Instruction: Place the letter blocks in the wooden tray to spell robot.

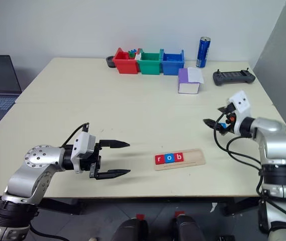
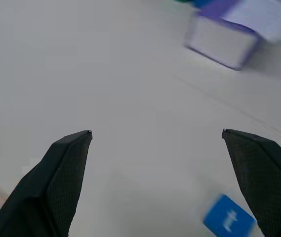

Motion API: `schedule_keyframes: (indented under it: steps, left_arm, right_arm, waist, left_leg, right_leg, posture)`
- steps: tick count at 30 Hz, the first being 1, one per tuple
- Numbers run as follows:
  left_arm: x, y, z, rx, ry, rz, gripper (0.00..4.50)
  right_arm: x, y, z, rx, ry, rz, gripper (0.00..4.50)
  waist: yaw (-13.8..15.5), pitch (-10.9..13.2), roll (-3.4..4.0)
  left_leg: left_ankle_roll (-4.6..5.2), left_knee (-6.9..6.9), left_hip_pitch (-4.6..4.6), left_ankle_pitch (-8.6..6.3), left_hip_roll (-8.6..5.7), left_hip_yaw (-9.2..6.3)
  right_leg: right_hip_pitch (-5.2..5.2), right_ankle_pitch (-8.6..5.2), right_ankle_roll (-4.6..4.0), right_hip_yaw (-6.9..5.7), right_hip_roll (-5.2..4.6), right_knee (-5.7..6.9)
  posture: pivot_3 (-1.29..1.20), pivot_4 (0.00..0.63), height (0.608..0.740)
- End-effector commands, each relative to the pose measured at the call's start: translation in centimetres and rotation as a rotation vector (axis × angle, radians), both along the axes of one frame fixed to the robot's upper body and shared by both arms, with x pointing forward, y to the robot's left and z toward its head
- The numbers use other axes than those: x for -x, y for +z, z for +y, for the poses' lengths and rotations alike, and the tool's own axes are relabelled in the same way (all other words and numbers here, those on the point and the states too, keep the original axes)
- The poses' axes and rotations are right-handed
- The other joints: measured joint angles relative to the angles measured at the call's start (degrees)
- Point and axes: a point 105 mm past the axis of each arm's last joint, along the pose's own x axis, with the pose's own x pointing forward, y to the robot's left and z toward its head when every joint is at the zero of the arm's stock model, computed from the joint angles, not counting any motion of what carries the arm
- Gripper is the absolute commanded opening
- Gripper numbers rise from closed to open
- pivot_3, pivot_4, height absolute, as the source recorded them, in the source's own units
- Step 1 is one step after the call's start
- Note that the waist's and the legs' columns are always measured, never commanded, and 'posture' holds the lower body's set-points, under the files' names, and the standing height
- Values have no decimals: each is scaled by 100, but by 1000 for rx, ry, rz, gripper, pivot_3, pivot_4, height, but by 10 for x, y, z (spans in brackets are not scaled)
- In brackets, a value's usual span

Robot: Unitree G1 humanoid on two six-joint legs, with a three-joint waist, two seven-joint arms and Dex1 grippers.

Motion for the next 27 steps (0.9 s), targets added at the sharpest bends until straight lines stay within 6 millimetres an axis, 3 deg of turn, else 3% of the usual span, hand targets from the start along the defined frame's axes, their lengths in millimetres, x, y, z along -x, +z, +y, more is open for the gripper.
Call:
schedule_keyframes:
  steps: [1, 7, 15, 19, 27]
  left_arm:
    - [-3, 10, 1, 1, -1, -49, 4500]
    - [-4, 10, 0, 2, -7, -46, 4500]
    - [-3, 12, -1, 2, -9, -45, 4500]
    - [-3, 13, -1, 2, -6, -46, 4500]
    - [-2, 15, -1, -6, -7, -48, 4500]
  right_arm:
    - [5, 20, -38, -7, -270, -78, 4483]
    - [16, 10, -88, 52, -432, -6, 4483]
    - [20, 1, -134, 107, -411, 41, 4483]
    - [12, 1, -135, 116, -361, 39, 4483]
    - [-1, -20, -132, 181, -245, 110, 4483]
  waist:
    - [-4, 2, 3]
    - [-6, 3, 5]
    - [-34, 3, 5]
    - [-69, 4, 5]
    - [-82, 5, 4]
  left_leg:
    - [0, 0, -2, 0, -1, 2]
    - [1, -2, -2, -1, -4, 5]
    - [3, -9, -2, -1, -7, 5]
    - [3, -9, 2, -1, -5, 5]
    - [2, -10, 0, -1, -5, 5]
  right_leg:
    - [-2, 0, 0, 3, -1, 0]
    - [-3, 0, 1, 5, -1, -4]
    - [-2, 0, 1, 6, 1, -13]
    - [-1, 0, 1, 6, 5, -11]
    - [-1, 0, 1, 8, 6, -15]
  posture:
    - [0, 150, 740]
    - [0, 150, 740]
    - [0, 150, 740]
    - [0, 150, 740]
    - [0, 150, 740]
